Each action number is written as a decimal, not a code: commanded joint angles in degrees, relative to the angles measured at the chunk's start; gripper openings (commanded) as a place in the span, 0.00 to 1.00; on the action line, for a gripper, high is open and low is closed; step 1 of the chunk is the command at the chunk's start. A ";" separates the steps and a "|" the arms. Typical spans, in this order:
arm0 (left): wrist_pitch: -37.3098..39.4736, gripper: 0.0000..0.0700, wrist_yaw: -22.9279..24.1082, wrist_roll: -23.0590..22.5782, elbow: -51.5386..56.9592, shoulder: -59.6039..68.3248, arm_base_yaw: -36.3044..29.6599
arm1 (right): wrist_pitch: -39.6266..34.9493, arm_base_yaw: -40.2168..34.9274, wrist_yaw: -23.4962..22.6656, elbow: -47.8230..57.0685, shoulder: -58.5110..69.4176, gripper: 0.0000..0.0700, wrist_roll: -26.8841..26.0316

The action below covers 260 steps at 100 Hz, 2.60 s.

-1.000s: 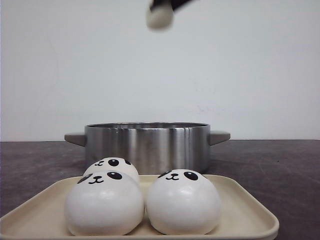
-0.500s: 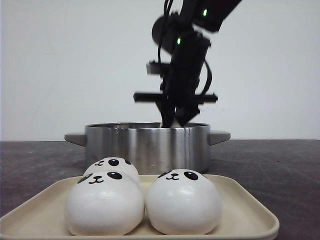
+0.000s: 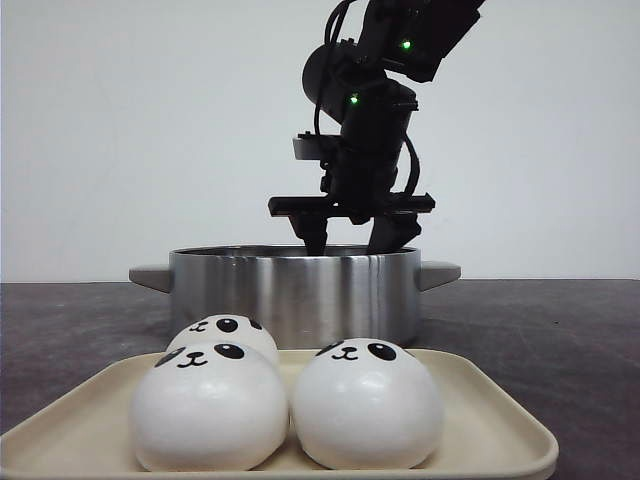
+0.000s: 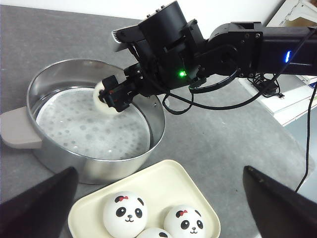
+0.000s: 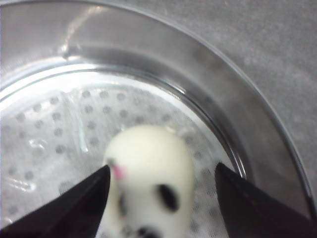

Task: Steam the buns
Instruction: 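Lift the bun with the right gripper, lower into the pot, release, then reach the left gripper to the other farther panda bun and grasp it, then carry the bun with the left gripper into the pot and release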

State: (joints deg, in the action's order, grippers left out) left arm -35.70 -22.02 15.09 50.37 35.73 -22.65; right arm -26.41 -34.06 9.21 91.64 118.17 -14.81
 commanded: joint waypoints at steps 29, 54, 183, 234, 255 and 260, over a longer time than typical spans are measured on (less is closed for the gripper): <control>-2.23 0.86 2.08 -0.96 0.66 3.91 -0.55 | -9.38 -0.59 0.31 8.63 -7.21 0.02 2.23; -4.57 0.82 4.57 2.51 0.66 15.98 -4.72 | -17.62 -6.12 6.01 8.61 -23.76 0.02 2.40; 14.12 0.01 15.61 6.82 0.70 54.90 -20.17 | -31.08 -22.01 22.53 8.59 -54.21 0.02 1.51; 19.02 0.01 25.59 4.55 9.79 34.10 -19.32 | -30.21 -22.08 22.23 8.59 -54.21 0.02 1.27; 20.09 0.01 25.00 2.49 15.17 41.51 -13.00 | -29.38 -22.08 22.14 8.55 -54.14 0.02 1.27; 20.24 0.01 24.98 2.47 16.13 44.04 -11.76 | -29.31 -22.08 22.14 8.55 -54.14 0.02 1.27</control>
State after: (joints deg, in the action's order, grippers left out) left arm -16.27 3.11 18.70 64.58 76.88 -35.00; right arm -56.47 -55.46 31.33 99.20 63.46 -12.69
